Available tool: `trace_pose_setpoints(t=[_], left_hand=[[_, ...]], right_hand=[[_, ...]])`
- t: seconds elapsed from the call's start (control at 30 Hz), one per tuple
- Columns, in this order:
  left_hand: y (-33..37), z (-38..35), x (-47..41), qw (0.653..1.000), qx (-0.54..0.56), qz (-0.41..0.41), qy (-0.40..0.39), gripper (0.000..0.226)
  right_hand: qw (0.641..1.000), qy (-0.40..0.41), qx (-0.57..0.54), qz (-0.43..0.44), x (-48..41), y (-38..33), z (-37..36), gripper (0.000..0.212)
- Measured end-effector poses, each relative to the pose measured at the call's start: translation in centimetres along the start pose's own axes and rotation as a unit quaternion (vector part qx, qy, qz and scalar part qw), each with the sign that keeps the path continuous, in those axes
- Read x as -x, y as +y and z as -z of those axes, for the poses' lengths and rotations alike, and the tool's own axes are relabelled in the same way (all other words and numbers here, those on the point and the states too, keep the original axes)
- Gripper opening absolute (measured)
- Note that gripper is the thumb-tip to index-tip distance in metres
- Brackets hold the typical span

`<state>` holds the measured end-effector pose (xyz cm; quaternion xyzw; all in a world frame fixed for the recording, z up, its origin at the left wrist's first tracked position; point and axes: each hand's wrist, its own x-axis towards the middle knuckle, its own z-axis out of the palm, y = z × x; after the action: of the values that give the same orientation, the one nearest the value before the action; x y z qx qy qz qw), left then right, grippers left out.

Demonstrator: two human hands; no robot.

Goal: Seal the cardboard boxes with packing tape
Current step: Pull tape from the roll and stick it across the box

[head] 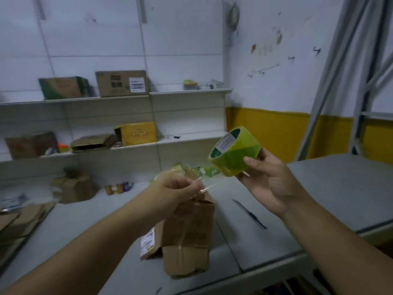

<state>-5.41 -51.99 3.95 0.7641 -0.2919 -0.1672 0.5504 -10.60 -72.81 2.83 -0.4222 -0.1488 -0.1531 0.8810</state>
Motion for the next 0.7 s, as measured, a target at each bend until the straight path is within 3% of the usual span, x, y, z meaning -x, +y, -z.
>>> trace_pose_setpoints(t=[0.13,0.3,0.37,0.43,0.5,0.57,0.6,0.7], left_hand=[[2.0,3.6,0.8,0.989,-0.125,-0.041,0.063,0.015],[5.5,5.6,1.0,0.986,-0.143,-0.061,0.061,0.021],[6.6,6.2,0.7,0.986,-0.145,-0.071,0.052,0.023],[7.4,6.8,0.5,0.984,-0.155,-0.083,0.029,0.023],[7.9,7.2,0.4,0.983,-0.162,-0.089,-0.010,0.023],[8.1,7.4,0.4,0.980,-0.171,-0.088,-0.053,0.024],[8.1,7.4,0.3,0.978,-0.175,-0.084,-0.074,0.025],[8.1,7.5,0.3,0.973,-0.179,-0.069,-0.127,0.023]], right_hand=[[0.995,0.002,-0.080,-0.061,0.3,2.4,-0.6,0.079],[0.986,0.021,-0.088,-0.143,1.8,5.2,-1.6,0.079],[0.980,0.021,0.017,-0.199,2.7,5.3,-2.3,0.050],[0.936,-0.005,0.263,-0.233,3.4,4.5,-2.7,0.045],[0.899,0.022,0.410,-0.154,3.3,3.4,-2.6,0.058],[0.907,0.031,0.419,-0.019,2.7,2.7,-2.8,0.077],[0.912,-0.002,0.410,0.010,2.5,2.6,-3.5,0.085],[0.901,-0.121,0.417,-0.013,2.0,3.8,-6.5,0.088]])
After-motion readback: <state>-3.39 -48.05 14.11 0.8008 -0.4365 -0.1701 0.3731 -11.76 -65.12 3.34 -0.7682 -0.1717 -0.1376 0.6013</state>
